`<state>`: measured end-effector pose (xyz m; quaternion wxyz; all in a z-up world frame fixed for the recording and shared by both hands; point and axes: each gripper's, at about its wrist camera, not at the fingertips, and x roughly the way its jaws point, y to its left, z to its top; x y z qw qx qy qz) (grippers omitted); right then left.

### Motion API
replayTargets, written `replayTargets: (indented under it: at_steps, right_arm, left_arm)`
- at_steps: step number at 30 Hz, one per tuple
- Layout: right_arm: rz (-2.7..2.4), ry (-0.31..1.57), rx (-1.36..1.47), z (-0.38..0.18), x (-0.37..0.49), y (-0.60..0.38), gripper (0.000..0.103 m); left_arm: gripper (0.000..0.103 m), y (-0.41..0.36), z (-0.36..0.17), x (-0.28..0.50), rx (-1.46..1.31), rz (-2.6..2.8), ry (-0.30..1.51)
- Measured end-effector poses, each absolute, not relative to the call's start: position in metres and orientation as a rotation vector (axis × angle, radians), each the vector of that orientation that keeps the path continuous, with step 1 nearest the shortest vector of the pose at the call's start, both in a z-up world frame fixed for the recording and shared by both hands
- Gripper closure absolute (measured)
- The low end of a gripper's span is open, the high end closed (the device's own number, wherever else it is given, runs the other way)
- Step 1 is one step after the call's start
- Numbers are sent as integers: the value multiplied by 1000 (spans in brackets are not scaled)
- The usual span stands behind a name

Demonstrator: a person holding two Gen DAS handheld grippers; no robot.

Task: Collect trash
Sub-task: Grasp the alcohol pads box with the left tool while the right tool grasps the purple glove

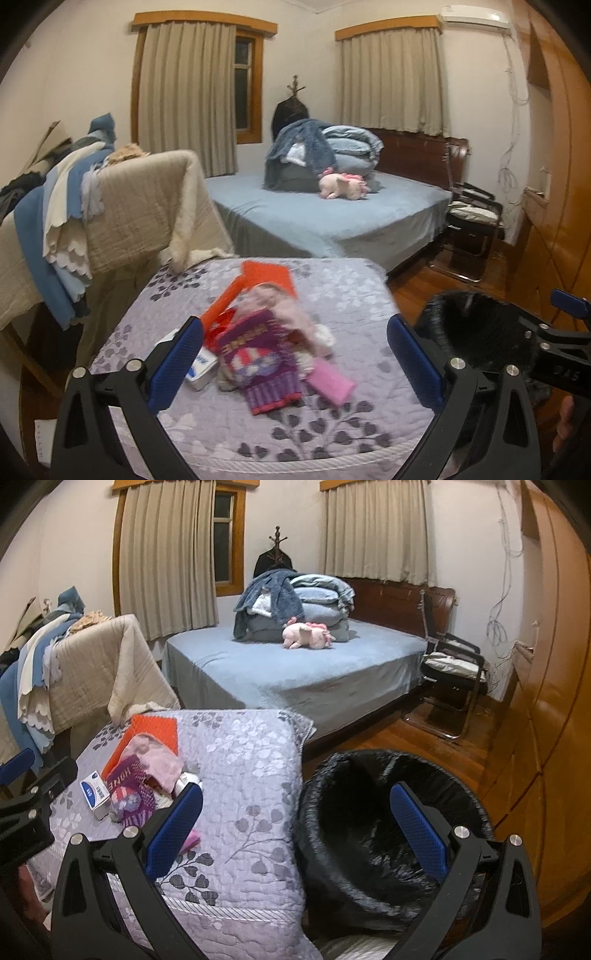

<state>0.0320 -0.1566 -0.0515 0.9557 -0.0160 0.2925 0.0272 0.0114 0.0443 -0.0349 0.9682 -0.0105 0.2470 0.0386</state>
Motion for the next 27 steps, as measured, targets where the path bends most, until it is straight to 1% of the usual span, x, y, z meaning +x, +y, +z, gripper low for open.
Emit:
replayTargets:
  at_steps: [9,11,13,15,17,21,27]
  right_arm:
    - [127,648,-66,-94,60,-114,5]
    - [145,655,-84,-102,67,-103,7]
    - [166,671,-97,-112,74,-92,12]
    - [192,692,-104,-120,82,-84,24]
    - [211,704,-109,-125,90,-74,25]
    - [222,719,-117,-138,105,-59,30]
    - [220,751,-108,-153,121,-50,30]
  left_arm:
    - [6,100,-71,28,-17,168,544]
    - [6,109,-79,31,-14,183,555]
    - [6,118,-89,36,-16,201,572]
    - [8,127,-98,43,-21,218,593]
    - [11,138,-107,50,-31,237,615]
    - [12,158,-127,66,-25,295,650]
    - [13,171,-156,88,-19,316,715]
